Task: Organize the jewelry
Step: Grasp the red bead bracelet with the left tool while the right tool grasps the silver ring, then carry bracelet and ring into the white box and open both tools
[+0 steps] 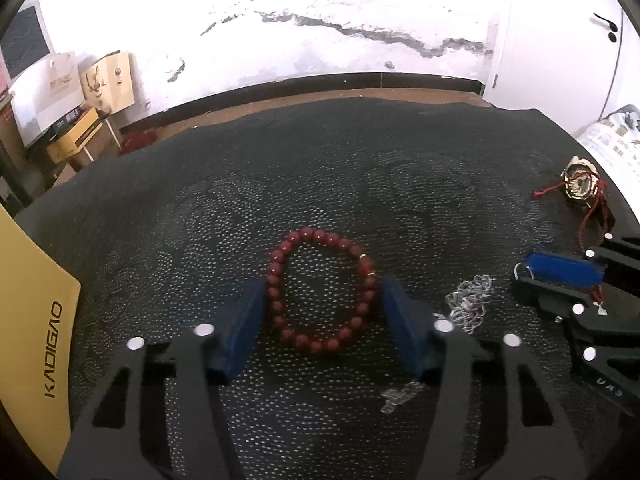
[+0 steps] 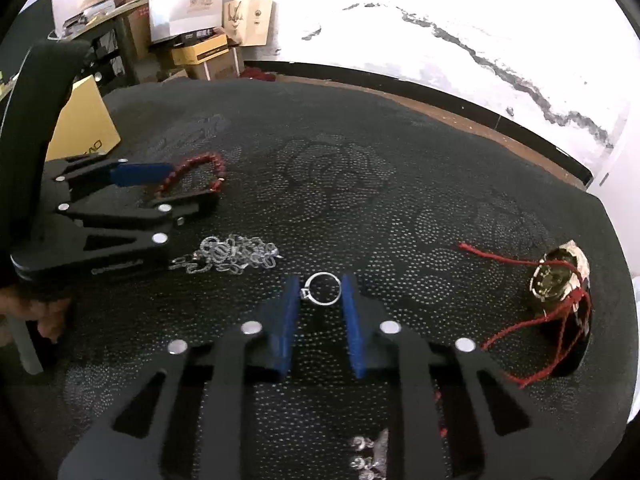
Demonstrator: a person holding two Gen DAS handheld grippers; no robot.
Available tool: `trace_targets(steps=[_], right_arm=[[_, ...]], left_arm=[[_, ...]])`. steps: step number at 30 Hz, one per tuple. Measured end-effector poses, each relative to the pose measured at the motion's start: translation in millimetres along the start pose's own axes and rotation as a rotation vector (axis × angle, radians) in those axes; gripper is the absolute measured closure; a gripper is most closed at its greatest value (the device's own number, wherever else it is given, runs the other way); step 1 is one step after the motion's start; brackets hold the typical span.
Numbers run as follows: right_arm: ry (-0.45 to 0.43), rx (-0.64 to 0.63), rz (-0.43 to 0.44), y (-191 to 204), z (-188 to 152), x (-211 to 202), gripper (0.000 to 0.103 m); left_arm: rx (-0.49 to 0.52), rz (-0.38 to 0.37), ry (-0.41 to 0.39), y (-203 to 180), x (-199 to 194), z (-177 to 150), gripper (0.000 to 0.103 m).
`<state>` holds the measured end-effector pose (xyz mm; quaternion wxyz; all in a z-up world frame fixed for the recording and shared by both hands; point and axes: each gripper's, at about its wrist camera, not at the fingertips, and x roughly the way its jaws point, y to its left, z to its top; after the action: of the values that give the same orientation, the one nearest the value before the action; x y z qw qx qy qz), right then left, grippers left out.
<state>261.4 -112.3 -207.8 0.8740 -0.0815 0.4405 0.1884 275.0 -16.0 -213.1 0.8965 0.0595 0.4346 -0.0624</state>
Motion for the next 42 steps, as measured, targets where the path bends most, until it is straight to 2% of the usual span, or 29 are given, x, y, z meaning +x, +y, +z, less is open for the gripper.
trace_targets(steps=[3, 5, 6, 15, 24, 30, 34, 42], right_arm=[[-0.001, 0.009, -0.002, -1, 0, -1, 0.081], [0.001, 0.017, -0.006, -1, 0, -1, 0.081], [0.003, 0.02, -0.007, -1, 0, -2, 0.081], [-0.008, 0.037, -0.013, 2, 6, -5, 0.082], [-0.048, 0.055, -0.006, 0, 15, -37, 0.082], [-0.101, 0.04, -0.001, 23, 36, -85, 0.082], [-0.13, 0.042, 0.018, 44, 55, -124, 0.081], [-0.202, -0.043, 0.105, 135, 102, -218, 0.082]], left_arm=[[0.024, -0.011, -0.011, -6, -3, -1, 0.074], [0.022, -0.001, -0.013, -5, -3, -1, 0.082], [0.009, -0.006, -0.013, -2, -3, 0, 0.089], [-0.043, -0.035, -0.001, 12, -11, 4, 0.089], [-0.049, -0.035, -0.008, 19, -43, 11, 0.089], [-0.076, -0.031, -0.028, 31, -94, 20, 0.089], [-0.076, -0.014, -0.052, 47, -152, 22, 0.089], [-0.118, 0.051, -0.096, 104, -262, 11, 0.089]])
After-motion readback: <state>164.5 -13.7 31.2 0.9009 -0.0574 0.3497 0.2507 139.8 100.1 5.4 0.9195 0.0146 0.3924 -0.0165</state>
